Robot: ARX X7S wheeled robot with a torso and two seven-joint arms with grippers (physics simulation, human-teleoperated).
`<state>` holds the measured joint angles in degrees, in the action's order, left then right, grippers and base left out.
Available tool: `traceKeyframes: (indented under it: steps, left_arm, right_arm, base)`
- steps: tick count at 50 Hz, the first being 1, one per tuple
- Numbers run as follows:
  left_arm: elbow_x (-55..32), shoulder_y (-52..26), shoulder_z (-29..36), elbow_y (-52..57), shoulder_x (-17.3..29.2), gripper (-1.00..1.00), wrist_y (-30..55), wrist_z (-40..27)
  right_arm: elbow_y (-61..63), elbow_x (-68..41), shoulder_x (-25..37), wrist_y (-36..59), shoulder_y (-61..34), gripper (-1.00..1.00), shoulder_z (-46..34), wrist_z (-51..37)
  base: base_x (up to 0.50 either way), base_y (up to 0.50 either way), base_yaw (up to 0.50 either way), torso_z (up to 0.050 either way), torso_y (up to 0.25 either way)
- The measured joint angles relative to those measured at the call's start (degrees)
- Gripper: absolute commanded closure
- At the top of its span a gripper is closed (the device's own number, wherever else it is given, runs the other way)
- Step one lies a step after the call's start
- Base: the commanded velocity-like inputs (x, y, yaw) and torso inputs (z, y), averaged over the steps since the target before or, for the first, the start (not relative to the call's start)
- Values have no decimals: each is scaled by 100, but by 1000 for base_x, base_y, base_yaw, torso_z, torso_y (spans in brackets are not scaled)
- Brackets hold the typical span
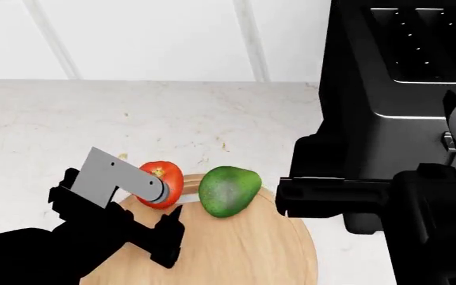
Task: Place the avocado, onion, tomato and bell pepper on the cutting board.
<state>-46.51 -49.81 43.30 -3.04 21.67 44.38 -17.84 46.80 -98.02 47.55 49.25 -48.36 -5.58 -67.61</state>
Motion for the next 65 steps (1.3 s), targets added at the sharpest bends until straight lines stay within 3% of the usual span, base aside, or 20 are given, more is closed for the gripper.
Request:
traceKeyframes:
  steps: [13, 23, 30, 38, 49, 56, 65]
  left_arm:
    - [-601, -119, -311, 637, 207, -100, 243, -252]
    - [-2890, -544, -1567, 2518, 981, -100, 800, -1608]
    - [-3880, -540, -2304, 3431, 1528, -100, 826, -2356]
    - [-4291, -418, -2726, 3965, 1809, -100, 786, -2681]
    - [-4327, -266, -2880, 4192, 1817, -100, 712, -2679]
    - [-4261, -208, -2866, 4208, 1744, -100, 676, -2598]
    - [-4222, -150, -2832, 4218, 1686, -100, 649, -2532]
  right_arm:
    - [-49, 27, -19, -8, -38, -100, -49, 4]
    - [-202, -360, 82, 116, -438, -100, -268, -127]
    - [-303, -1042, 355, 258, -906, -100, -509, -407]
    - [-260, -1832, 816, 220, -1038, -100, -676, -859]
    - [104, -2932, 1793, -142, -719, -100, -593, -1480]
    - [448, -3340, 2384, -426, 316, -100, 212, -1693]
    - [776, -3966, 2604, -298, 3127, -100, 3202, -2073]
  base:
    - [0, 0, 0, 0, 0]
    - [0, 0, 0, 0, 0]
    - [0, 0, 0, 0, 0]
    - [0, 0, 0, 0, 0]
    - [0, 0, 0, 0, 0]
    - [0, 0, 0, 0, 0]
    - [0, 0, 0, 0, 0]
